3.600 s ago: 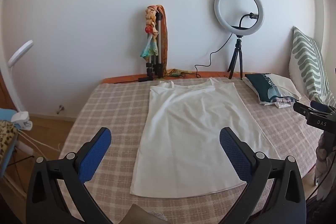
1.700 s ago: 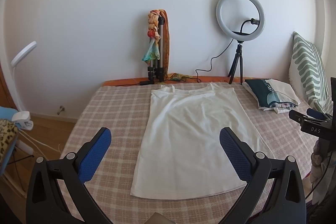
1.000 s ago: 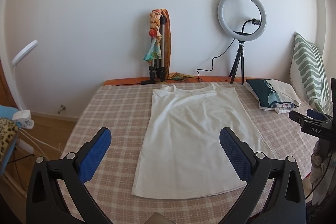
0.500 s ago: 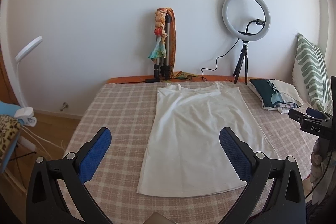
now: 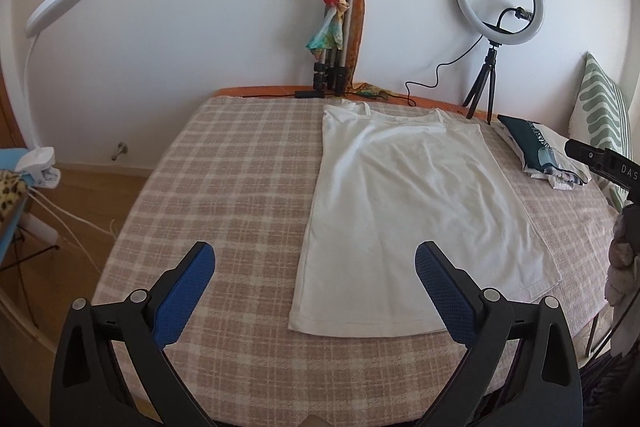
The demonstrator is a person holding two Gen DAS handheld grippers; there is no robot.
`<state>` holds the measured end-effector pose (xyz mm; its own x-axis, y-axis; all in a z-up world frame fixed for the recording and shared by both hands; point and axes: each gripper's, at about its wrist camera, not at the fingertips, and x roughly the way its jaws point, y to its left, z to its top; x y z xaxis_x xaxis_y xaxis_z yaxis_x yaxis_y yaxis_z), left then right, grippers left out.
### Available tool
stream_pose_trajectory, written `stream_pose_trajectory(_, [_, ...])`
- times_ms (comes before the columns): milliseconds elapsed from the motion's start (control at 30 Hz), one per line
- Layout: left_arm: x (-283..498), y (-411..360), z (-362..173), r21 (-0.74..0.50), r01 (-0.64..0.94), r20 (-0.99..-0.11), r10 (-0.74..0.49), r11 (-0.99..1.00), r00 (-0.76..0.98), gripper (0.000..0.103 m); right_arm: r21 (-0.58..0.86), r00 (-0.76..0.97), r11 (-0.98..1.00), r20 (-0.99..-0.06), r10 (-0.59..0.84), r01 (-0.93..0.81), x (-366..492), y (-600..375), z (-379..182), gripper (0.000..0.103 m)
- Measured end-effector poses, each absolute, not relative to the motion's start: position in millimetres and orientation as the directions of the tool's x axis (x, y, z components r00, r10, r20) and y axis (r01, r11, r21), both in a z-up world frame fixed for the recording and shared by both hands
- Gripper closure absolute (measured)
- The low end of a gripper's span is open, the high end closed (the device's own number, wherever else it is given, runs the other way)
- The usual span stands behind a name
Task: Fold small clothes
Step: 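Move the left tool to the white top's side edge and close on it while the right tool approaches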
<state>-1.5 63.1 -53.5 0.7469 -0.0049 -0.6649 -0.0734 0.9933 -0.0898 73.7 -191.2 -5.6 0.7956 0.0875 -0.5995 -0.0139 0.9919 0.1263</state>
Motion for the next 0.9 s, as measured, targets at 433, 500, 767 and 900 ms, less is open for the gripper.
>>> stream_pose_trajectory(433, [17.3, 97.4, -115.7, -0.292, -0.074, -0.772, -0.189, 0.953, 0.607, 0.044, 0.147, 0.722, 0.96, -0.634, 0.278, -0.24, 174.3, -108.2, 7.5, 0.012])
stream_pose_trajectory(500, [19.2, 99.0, -124.9, -0.33, -0.077, -0.781, -0.226, 0.941, 0.582, 0.044, 0.151, 0.703, 0.95, -0.642, 0.305, -0.274, 190.4, -92.9, 7.6, 0.012])
stream_pose_trajectory(767, [24.1, 95.9, -139.8, -0.342, -0.057, -0.796, -0.257, 0.938, 0.548, 0.052, 0.2, 0.571, 0.908, -0.722, 0.39, -0.368, 257.2, -34.2, -7.3, 0.028])
stream_pose_trajectory(900, [30.6, 95.9, -145.0, -0.377, -0.051, -0.794, -0.294, 0.925, 0.532, 0.057, 0.255, 0.485, 0.895, -0.768, 0.418, -0.367, 295.6, -7.5, -26.2, 0.032])
